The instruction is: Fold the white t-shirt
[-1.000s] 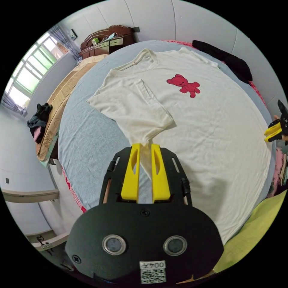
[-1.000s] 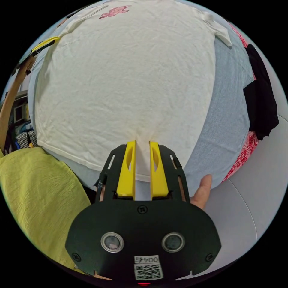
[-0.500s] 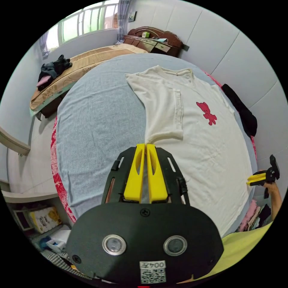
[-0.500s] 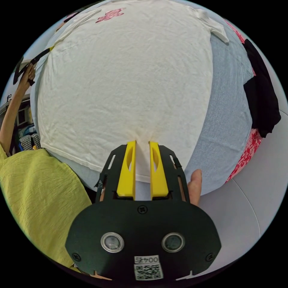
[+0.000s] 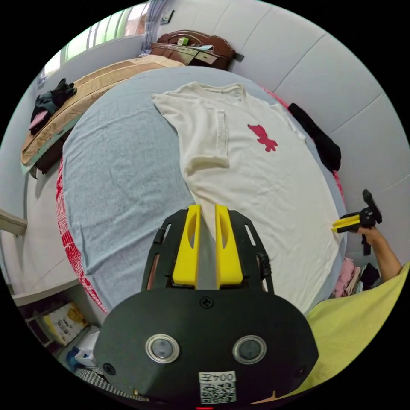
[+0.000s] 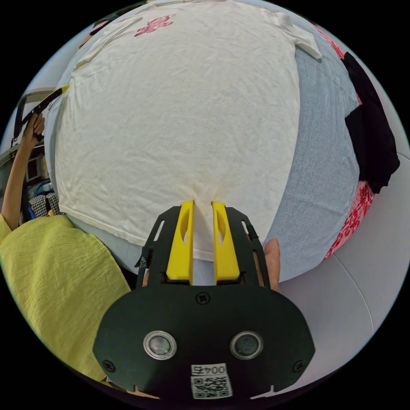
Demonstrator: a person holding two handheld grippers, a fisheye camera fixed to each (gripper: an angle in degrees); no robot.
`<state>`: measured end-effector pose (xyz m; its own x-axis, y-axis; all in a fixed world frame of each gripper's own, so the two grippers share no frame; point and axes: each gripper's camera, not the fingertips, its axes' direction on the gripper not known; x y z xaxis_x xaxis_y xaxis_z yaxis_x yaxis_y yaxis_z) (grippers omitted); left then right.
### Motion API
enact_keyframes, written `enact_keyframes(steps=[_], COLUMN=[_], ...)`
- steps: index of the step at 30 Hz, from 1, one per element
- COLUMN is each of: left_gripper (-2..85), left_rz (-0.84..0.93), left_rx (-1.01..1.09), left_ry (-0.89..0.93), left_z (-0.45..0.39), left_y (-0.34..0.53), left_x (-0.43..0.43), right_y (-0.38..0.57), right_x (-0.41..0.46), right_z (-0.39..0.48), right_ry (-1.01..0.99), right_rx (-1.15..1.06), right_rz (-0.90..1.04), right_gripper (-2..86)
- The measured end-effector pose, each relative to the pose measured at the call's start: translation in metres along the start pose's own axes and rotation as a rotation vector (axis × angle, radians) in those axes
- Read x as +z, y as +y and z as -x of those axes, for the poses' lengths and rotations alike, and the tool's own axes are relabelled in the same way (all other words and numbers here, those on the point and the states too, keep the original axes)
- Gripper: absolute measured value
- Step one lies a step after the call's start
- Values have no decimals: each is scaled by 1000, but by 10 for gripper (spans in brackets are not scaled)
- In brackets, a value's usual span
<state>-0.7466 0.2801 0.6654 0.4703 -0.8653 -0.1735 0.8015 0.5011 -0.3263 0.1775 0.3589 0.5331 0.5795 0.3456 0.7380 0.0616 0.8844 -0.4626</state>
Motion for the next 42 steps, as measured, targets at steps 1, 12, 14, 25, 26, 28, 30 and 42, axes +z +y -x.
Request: enact_keyframes(steps=[1,12,14,25,26,28,30,42], left_gripper=[28,15,16,46,48,52,60,72], left_rz=[9,-19,-35,-29,-14,0,14,60], left_rx=[0,-124,-148,-224,-235,-255,-294,-393], left_ry=[-19,-112,-74,64,76,112,177,255], left_z=[-2,14,20,20,16,10,2,-49], left_y=[2,41,47,139,156,181,214,270], left_x=[3,8,10,-13,-15,-16,-14,13], right_y=[3,36,45,85,89,96,103,139], right_x=[-1,-8,-10,-15,-16,-17,-17,-23], right_z=[-1,-14,-17,-42,-46,-50,-52,-62], right_ry=[-1,-16,-24,-96,-112,-126,-126,-80], right_rx=[2,15,17,24,29,26,13,-60], right_rz=[1,-11,-20,-76,-82,-91,-105,-134], right_gripper=[76,74,72,55,52,50,47,44])
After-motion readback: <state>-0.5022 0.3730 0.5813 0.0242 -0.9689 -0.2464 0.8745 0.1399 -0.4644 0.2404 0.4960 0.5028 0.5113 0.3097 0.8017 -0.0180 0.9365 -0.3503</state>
